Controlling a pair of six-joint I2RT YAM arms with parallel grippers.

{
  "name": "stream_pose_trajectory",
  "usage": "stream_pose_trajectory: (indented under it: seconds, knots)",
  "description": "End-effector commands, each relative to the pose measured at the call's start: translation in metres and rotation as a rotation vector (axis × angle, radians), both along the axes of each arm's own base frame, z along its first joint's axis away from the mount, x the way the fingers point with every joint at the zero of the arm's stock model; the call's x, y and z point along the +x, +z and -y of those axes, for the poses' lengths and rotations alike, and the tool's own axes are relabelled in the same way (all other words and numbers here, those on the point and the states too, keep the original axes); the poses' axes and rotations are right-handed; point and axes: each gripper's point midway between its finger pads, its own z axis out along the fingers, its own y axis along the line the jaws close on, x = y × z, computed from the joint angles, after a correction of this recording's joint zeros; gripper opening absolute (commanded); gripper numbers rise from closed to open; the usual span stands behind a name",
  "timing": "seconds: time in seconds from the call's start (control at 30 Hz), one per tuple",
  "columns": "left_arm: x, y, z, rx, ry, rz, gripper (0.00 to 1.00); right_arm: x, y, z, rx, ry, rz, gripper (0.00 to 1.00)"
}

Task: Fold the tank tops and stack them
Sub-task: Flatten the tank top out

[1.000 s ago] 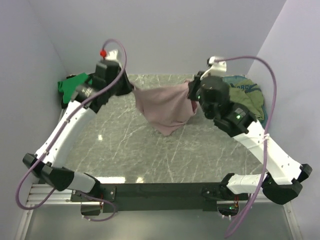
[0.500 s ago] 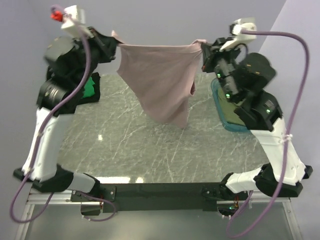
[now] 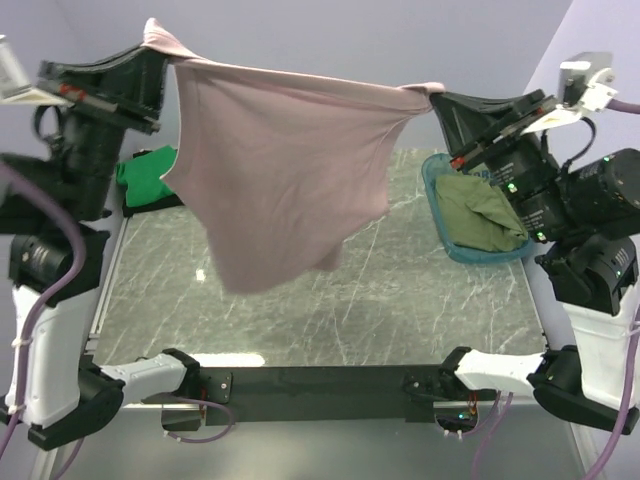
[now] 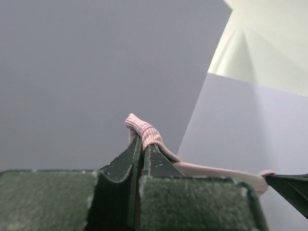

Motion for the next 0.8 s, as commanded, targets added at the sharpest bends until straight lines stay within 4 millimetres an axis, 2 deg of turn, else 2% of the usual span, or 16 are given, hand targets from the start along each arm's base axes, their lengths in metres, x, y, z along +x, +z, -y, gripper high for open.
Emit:
stream_pose_trajectory:
  seconds: [0.0, 0.03, 0.13, 0.17, 0.2, 0.23, 0.3, 0.33, 0.37, 0.43, 0.53, 0.63, 0.67, 0.7, 0.73, 0.77]
  knots:
    - [0.053, -0.027, 0.008, -0.027, 0.061, -0.121, 0.01, 0.026, -0.024, -0.014, -0.025, -0.014, -0.089, 0.00]
    - [0.070, -0.038, 0.014, -0.014, 0.072, -0.160, 0.01, 0.041, -0.036, -0.026, -0.054, -0.012, -0.125, 0.00]
    - [0.108, -0.060, 0.026, 0.021, 0.098, -0.222, 0.01, 0.068, -0.049, -0.037, -0.071, 0.020, -0.175, 0.00]
    - [0.117, -0.065, 0.029, 0.034, 0.098, -0.237, 0.01, 0.090, -0.062, -0.047, -0.087, 0.021, -0.211, 0.00]
    - [0.128, -0.069, 0.029, 0.048, 0.080, -0.243, 0.01, 0.099, -0.057, -0.044, -0.068, 0.041, -0.212, 0.00]
    - [0.152, -0.080, 0.036, 0.066, 0.069, -0.270, 0.01, 0.110, -0.058, -0.047, -0.064, 0.054, -0.222, 0.00]
    - [0.181, -0.088, 0.032, 0.064, 0.061, -0.293, 0.01, 0.145, -0.059, -0.049, -0.045, 0.047, -0.242, 0.00]
    - [0.204, -0.095, 0.043, 0.087, 0.018, -0.304, 0.01, 0.173, -0.075, -0.058, -0.059, 0.050, -0.280, 0.00]
    - [0.216, -0.097, 0.045, 0.089, 0.002, -0.305, 0.01, 0.175, -0.053, -0.054, -0.032, 0.047, -0.230, 0.00]
    - [0.250, -0.097, 0.046, 0.085, -0.018, -0.301, 0.01, 0.197, -0.046, -0.045, 0.005, 0.028, -0.220, 0.00]
    - [0.269, -0.086, 0.046, 0.090, -0.071, -0.243, 0.01, 0.229, -0.035, -0.035, 0.079, 0.017, -0.172, 0.00]
    - [0.277, -0.081, 0.027, 0.064, -0.073, -0.207, 0.01, 0.232, -0.028, -0.023, 0.112, -0.013, -0.138, 0.00]
    - [0.280, -0.083, 0.016, 0.055, -0.067, -0.211, 0.01, 0.241, -0.039, -0.018, 0.097, -0.051, -0.155, 0.00]
    - [0.292, -0.104, 0.013, 0.054, -0.065, -0.256, 0.01, 0.243, -0.044, -0.018, 0.090, -0.062, -0.166, 0.00]
    - [0.283, -0.101, 0.008, 0.049, -0.063, -0.253, 0.01, 0.244, -0.049, -0.016, 0.083, -0.068, -0.182, 0.00]
    - [0.286, -0.112, 0.002, 0.039, -0.059, -0.286, 0.01, 0.252, -0.066, -0.018, 0.068, -0.073, -0.223, 0.00]
